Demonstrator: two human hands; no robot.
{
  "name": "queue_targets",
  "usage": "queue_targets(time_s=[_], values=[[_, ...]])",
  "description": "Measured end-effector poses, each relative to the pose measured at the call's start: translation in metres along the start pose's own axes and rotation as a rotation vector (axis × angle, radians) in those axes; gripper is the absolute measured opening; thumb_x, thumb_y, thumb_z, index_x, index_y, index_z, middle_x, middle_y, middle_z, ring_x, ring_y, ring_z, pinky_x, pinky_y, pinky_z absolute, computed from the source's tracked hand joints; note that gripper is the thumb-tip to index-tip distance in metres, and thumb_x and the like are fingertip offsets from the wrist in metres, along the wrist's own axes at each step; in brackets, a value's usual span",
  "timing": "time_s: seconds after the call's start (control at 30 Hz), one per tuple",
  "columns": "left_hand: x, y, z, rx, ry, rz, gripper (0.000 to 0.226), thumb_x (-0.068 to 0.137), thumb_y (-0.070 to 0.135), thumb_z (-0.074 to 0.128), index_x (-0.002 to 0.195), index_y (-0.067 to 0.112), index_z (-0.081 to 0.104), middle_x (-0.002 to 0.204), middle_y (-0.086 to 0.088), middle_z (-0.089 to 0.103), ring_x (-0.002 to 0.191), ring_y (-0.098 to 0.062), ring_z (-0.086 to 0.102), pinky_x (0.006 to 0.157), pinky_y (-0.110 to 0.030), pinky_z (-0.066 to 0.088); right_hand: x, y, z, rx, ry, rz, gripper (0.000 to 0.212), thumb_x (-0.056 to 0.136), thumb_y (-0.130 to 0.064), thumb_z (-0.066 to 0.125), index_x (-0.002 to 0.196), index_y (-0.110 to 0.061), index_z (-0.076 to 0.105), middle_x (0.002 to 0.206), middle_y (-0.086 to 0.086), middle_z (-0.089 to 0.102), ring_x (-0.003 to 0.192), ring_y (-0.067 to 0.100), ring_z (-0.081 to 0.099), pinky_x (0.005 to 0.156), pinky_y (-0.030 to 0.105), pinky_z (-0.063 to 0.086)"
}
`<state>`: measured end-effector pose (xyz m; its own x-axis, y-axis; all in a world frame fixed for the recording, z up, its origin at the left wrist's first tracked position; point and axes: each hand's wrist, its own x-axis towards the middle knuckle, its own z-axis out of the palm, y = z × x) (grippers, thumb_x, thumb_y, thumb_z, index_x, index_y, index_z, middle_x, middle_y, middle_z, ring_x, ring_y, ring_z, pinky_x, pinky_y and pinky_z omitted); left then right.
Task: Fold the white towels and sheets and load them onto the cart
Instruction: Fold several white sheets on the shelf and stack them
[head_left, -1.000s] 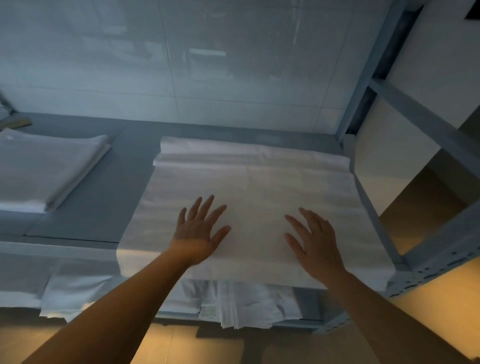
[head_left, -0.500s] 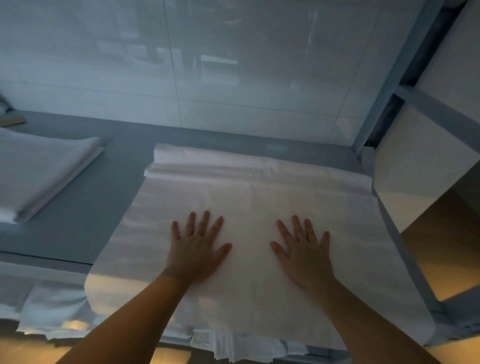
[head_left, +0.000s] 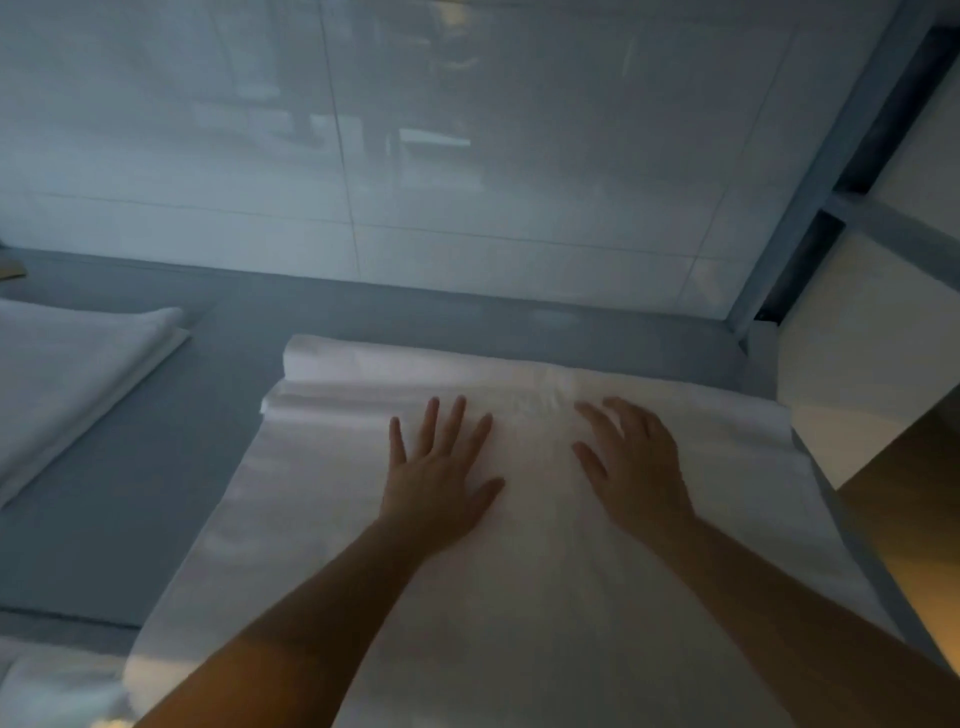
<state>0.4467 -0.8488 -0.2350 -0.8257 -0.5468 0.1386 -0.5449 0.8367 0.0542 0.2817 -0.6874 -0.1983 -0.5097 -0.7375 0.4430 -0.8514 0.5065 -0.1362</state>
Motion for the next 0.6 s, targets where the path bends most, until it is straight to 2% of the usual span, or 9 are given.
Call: queue_targets(time_s=[0.1, 0.2, 0.3, 0.37, 0.43, 0.5, 0.6], values=[[0.068, -0.016, -0.001, 0.021, 0.123, 0.031, 0.068, 0.095, 0.059, 0.025, 0.15, 0.037, -0.007, 0.16, 0.004, -0.014, 0.146, -0.023, -0.018, 0.112, -0.059, -0.01, 0.069, 0.019, 0.02, -0.043, -0.143, -0.029, 0.062, 0.09, -0.046, 0.057, 0.145, -0.022, 0.039, 0.148, 0.013, 0.037, 0.134, 0.034, 0.035, 0.11, 0.044, 0.03], [0.119, -0.042, -0.015, 0.056, 0.017, 0.079, 0.078, 0.093, 0.053, 0.045, 0.15, 0.039, -0.005, 0.161, 0.006, -0.004, 0.147, -0.022, -0.01, 0.111, -0.061, -0.008, 0.116, 0.042, 0.035, -0.058, -0.432, -0.022, 0.084, 0.083, -0.054, 0.063, 0.15, -0.03, 0.02, 0.156, 0.003, 0.022, 0.141, 0.025, 0.023, 0.114, 0.037, 0.021], [0.15, -0.061, -0.033, 0.046, -0.225, 0.112, 0.09, 0.084, 0.056, 0.061, 0.152, 0.036, 0.004, 0.16, 0.002, 0.014, 0.147, -0.022, 0.011, 0.114, -0.059, 0.002, 0.137, 0.067, 0.034, 0.027, -0.65, 0.013, 0.09, 0.074, -0.046, 0.077, 0.147, -0.025, 0.029, 0.149, 0.004, 0.037, 0.133, 0.021, 0.038, 0.104, 0.023, 0.027], [0.163, -0.065, -0.035, 0.017, -0.342, 0.108, 0.093, 0.079, 0.057, 0.066, 0.151, 0.034, 0.012, 0.156, -0.001, 0.026, 0.142, -0.023, 0.025, 0.115, -0.051, 0.017, 0.15, 0.079, 0.031, 0.017, -0.788, 0.025, 0.087, 0.068, -0.046, 0.082, 0.141, -0.025, 0.039, 0.139, 0.001, 0.048, 0.123, 0.019, 0.048, 0.097, 0.022, 0.033], [0.17, -0.065, -0.034, -0.002, -0.378, 0.121, 0.089, 0.075, 0.053, 0.073, 0.148, 0.029, 0.028, 0.148, -0.003, 0.038, 0.135, -0.026, 0.037, 0.109, -0.043, 0.031, 0.161, 0.086, 0.03, -0.024, -0.91, 0.019, 0.083, 0.064, -0.05, 0.083, 0.134, -0.027, 0.044, 0.128, -0.004, 0.053, 0.114, 0.016, 0.051, 0.095, 0.025, 0.038], [0.175, -0.063, -0.032, -0.032, -0.383, 0.147, 0.073, 0.071, 0.047, 0.078, 0.133, 0.024, 0.048, 0.13, -0.001, 0.05, 0.119, -0.026, 0.049, 0.098, -0.038, 0.041, 0.167, 0.085, 0.033, -0.052, -0.954, -0.018, 0.073, 0.062, -0.053, 0.082, 0.123, -0.028, 0.05, 0.115, -0.009, 0.054, 0.103, 0.013, 0.052, 0.084, 0.025, 0.039], [0.177, -0.06, -0.031, -0.102, -0.405, 0.128, 0.058, 0.067, 0.04, 0.081, 0.115, 0.026, 0.053, 0.106, 0.004, 0.049, 0.101, -0.023, 0.053, 0.086, -0.035, 0.046, 0.168, 0.08, 0.035, -0.063, -0.961, -0.092, 0.053, 0.063, -0.052, 0.082, 0.101, -0.032, 0.05, 0.098, -0.013, 0.052, 0.09, 0.011, 0.05, 0.065, 0.019, 0.034]])
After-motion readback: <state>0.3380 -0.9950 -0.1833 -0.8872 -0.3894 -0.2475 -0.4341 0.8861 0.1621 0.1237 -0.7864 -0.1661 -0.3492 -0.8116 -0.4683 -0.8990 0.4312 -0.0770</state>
